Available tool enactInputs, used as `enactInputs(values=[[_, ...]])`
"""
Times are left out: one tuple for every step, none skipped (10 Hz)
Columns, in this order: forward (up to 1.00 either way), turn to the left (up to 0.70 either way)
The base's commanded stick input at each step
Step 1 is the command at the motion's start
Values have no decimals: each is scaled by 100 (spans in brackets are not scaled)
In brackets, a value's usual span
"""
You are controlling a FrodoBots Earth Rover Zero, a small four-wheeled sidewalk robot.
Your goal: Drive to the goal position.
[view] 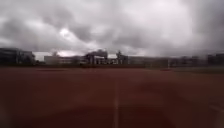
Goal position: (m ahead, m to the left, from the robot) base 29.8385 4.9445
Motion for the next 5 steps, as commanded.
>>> enactInputs(values=[[70,0],[70,0],[70,0],[70,0],[70,0]])
